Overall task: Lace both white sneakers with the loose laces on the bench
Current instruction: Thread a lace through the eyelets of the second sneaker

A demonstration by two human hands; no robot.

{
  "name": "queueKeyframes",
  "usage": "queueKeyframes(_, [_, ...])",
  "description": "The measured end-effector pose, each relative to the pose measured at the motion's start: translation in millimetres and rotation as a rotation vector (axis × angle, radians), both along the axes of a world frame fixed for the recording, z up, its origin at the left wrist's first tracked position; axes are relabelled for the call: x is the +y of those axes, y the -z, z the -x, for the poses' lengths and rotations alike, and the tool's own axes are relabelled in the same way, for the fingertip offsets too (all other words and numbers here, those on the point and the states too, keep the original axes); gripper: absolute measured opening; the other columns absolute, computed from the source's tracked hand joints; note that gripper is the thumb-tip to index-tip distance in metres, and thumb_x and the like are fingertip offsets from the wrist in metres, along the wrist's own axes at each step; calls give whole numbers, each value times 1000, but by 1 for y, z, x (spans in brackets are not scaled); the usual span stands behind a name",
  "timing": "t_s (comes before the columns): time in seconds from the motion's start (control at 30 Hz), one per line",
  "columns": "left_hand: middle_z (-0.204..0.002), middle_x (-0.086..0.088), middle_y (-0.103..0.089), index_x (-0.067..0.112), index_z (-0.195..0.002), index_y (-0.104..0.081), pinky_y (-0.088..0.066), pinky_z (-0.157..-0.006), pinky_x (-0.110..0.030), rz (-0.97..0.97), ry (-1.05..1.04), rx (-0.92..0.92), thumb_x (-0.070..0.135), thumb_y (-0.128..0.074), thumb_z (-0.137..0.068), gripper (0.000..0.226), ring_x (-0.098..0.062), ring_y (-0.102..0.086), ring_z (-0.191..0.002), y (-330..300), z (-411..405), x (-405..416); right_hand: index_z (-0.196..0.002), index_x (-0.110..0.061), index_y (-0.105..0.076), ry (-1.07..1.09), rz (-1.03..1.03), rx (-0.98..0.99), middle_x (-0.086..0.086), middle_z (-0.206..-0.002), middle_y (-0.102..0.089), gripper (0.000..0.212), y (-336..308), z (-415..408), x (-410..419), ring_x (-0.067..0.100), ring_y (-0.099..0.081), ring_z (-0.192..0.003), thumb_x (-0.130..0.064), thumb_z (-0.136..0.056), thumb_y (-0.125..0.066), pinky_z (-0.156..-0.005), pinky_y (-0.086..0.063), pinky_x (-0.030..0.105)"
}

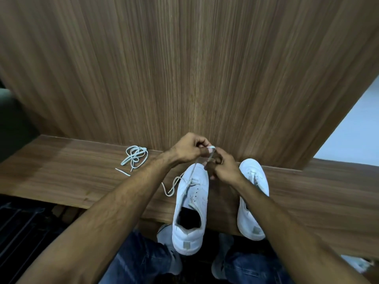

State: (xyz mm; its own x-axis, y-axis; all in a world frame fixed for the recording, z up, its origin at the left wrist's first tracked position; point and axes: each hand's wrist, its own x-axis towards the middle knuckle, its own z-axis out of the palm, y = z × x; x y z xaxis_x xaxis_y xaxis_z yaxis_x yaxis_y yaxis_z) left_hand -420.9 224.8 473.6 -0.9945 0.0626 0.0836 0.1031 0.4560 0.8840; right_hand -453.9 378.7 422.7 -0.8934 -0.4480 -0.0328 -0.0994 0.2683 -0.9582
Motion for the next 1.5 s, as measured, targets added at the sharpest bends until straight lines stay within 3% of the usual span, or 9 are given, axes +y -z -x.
queueKeyframes(0.07, [-76,-9,-68,1,-90,-70,-48,-69,-24,21,-3,20,10,-66,-89,10,-11,-59,-69,1,3,2,-86,-11,-65,-39,-75,12,9,-72,-65,12,-11,4,-3,18,-63,-60,-3,-92,-58,-46,-50,28])
queueKeyframes(0.27, [-68,1,-62,19,-74,-68,-47,-76,-30,-163,-499,121,14,-68,-86,14,-13,-54,-69,21,8,-24,-69,-13,-62,81,-444,-36,6,-57,-67,26,-3,13,34,17,-56,-40,-25,-92,-60,-48,-48,28])
queueKeyframes(0.43, [-76,6,-64,26,-76,-60,-51,-76,-31,65,-821,66,28,-72,-82,14,-16,-61,-76,40,-5,-37,-75,-4,-65,126,-167,-268,9,-51,-62,28,-16,9,59,14,-47,-35,-28,-89,-66,-48,-51,27])
queueKeyframes(0.57, [-61,15,-61,22,-77,-66,-44,-60,-19,-84,-404,51,28,-68,-88,13,0,-55,-60,44,-25,5,-77,-7,-64,83,106,-392,7,-52,-59,25,-44,2,52,11,-39,-32,-28,-91,-65,-47,-53,25])
queueKeyframes(0.73, [-94,5,-68,4,-110,-64,-45,-75,-7,-355,26,-98,18,-45,-102,25,5,-61,-89,45,-39,57,-79,-8,-63,49,171,-429,4,-50,-58,25,-56,-5,36,8,-42,-32,-28,-93,-60,-39,-48,20])
queueKeyframes(0.87, [-73,-5,-64,10,-95,-67,-45,-74,-15,-326,-24,-154,16,-53,-98,16,-8,-61,-74,55,-37,41,-78,-8,-61,176,235,-417,4,-52,-60,25,-55,-2,45,9,-45,-33,-27,-94,-59,-42,-50,22])
queueKeyframes(1.17, [-60,1,-55,8,-74,-66,-37,-55,-15,-94,-465,-169,10,-66,-89,16,4,-44,-44,79,-53,-44,-77,-10,-56,367,317,-451,9,-63,-62,28,-32,6,66,12,-62,-45,-27,-99,-52,-48,-57,27])
queueKeyframes(1.37, [-65,6,-66,18,-77,-65,-44,-45,-16,-890,-889,-107,11,-65,-87,12,-2,-60,-53,70,-57,-54,-81,-12,-56,354,360,-475,2,-56,-67,26,-19,0,56,10,-62,-44,-29,-100,-50,-43,-53,22])
queueKeyframes(1.5, [-75,0,-69,18,-76,-63,-45,-51,-20,-787,-808,-126,16,-66,-88,13,-5,-63,-58,59,-51,-40,-85,-12,-58,251,321,-461,6,-69,-71,24,-13,-9,46,14,-66,-55,-31,-98,-53,-55,-57,26])
